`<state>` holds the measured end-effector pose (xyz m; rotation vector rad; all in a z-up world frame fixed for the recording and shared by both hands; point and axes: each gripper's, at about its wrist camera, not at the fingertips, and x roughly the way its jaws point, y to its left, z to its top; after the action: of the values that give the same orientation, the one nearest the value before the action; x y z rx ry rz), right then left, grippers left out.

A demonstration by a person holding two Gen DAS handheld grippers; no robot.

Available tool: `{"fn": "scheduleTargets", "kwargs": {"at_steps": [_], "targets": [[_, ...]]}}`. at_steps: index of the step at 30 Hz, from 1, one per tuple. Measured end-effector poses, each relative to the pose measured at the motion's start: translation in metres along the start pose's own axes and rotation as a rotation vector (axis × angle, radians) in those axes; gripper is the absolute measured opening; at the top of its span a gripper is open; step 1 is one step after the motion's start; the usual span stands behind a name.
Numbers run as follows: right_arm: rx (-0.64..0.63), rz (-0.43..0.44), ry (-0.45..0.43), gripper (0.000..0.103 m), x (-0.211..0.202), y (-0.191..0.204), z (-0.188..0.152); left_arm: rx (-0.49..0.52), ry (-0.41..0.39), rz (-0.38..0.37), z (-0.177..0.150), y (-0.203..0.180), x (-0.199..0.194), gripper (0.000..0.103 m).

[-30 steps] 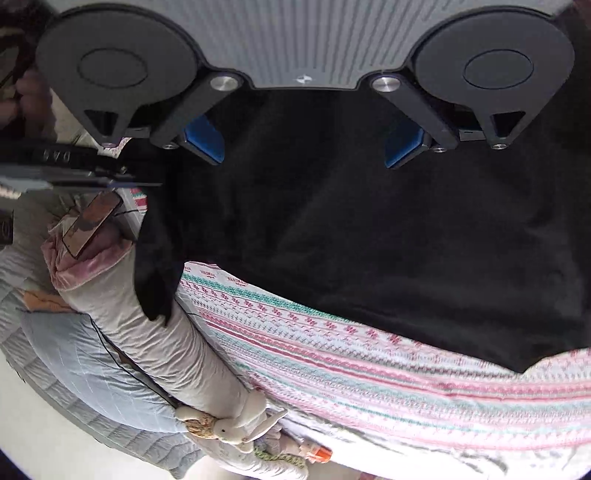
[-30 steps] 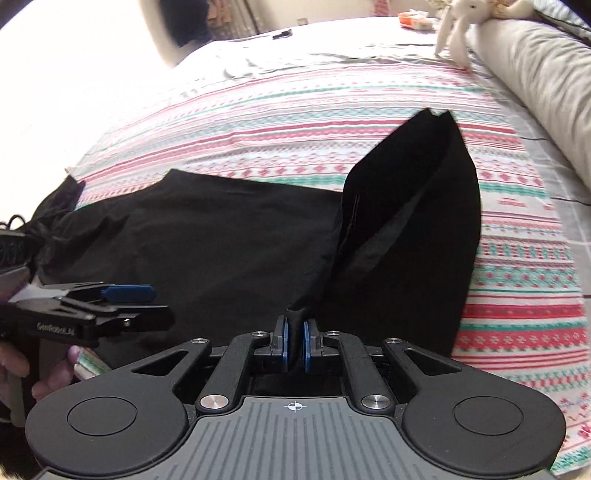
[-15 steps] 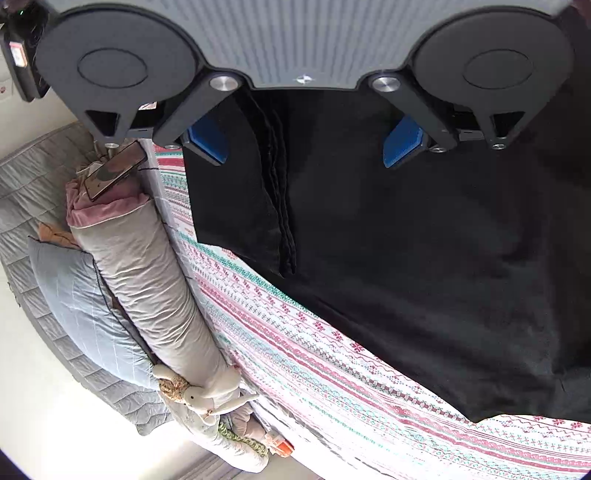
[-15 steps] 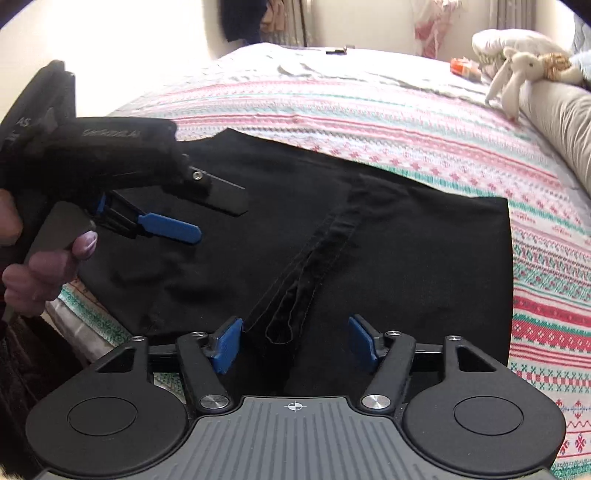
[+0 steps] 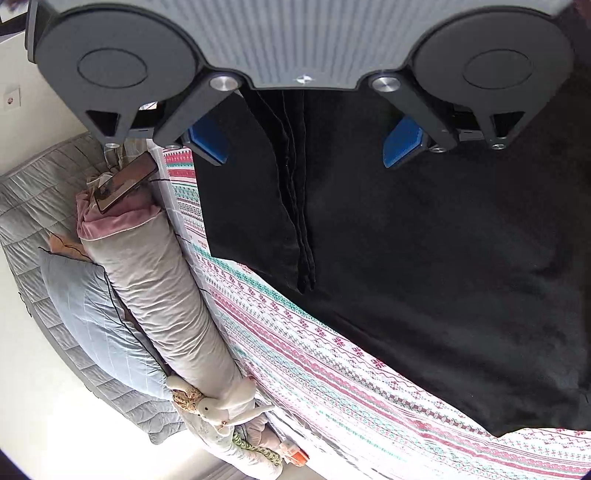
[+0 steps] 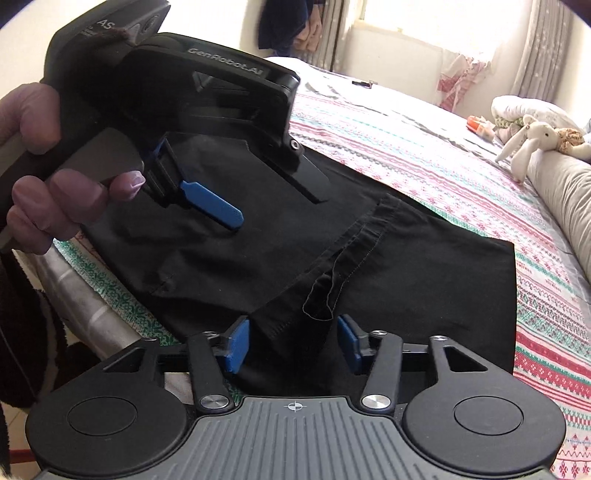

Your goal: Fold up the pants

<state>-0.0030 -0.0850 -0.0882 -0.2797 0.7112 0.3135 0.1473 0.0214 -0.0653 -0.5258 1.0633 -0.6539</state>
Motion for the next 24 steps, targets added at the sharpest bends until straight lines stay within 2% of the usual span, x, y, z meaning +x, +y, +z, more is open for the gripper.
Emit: {"fn": "scheduleTargets", "kwargs": {"at_steps": [1, 4, 8, 12, 14, 19, 20, 22, 23, 24], "targets": [[-0.008, -0.007, 0.000, 0.017, 0.000, 0.001, 0.000, -0.001, 0.008, -0.004, 0.000, -0.001, 0.001, 0.103], [0.002, -0.010, -0.016, 0.005, -0.004, 0.000, 0.002, -0.007, 0.030, -0.018, 0.002, -0.002, 0.005, 0.099], [0.041, 0.013, -0.056, 0.003, -0.019, -0.009, 0.002, -0.030, 0.062, -0.048, 0.005, -0.002, 0.010, 0.092], [0.108, 0.046, -0.088, 0.003, -0.031, -0.021, 0.011, -0.089, 0.101, -0.082, 0.005, 0.000, 0.020, 0.081], [0.134, 0.067, -0.103, 0.003, -0.037, -0.025, 0.015, -0.119, 0.112, -0.097, 0.005, -0.001, 0.024, 0.079], [0.172, 0.151, -0.120, 0.003, -0.046, -0.030, 0.022, -0.141, 0.072, -0.079, 0.006, -0.005, 0.030, 0.071], [0.171, 0.166, -0.119, 0.003, -0.046, -0.029, 0.023, -0.138, 0.060, -0.071, 0.007, -0.006, 0.031, 0.066], [0.162, 0.184, -0.105, 0.003, -0.043, -0.026, 0.024, -0.124, 0.040, -0.044, 0.010, -0.007, 0.032, 0.045], [0.155, 0.185, -0.095, 0.004, -0.041, -0.023, 0.025, -0.108, 0.034, -0.016, 0.011, -0.008, 0.032, 0.023], [0.151, 0.194, -0.084, 0.009, -0.038, -0.022, 0.025, -0.090, 0.034, 0.010, 0.012, -0.009, 0.032, 0.023]]}}
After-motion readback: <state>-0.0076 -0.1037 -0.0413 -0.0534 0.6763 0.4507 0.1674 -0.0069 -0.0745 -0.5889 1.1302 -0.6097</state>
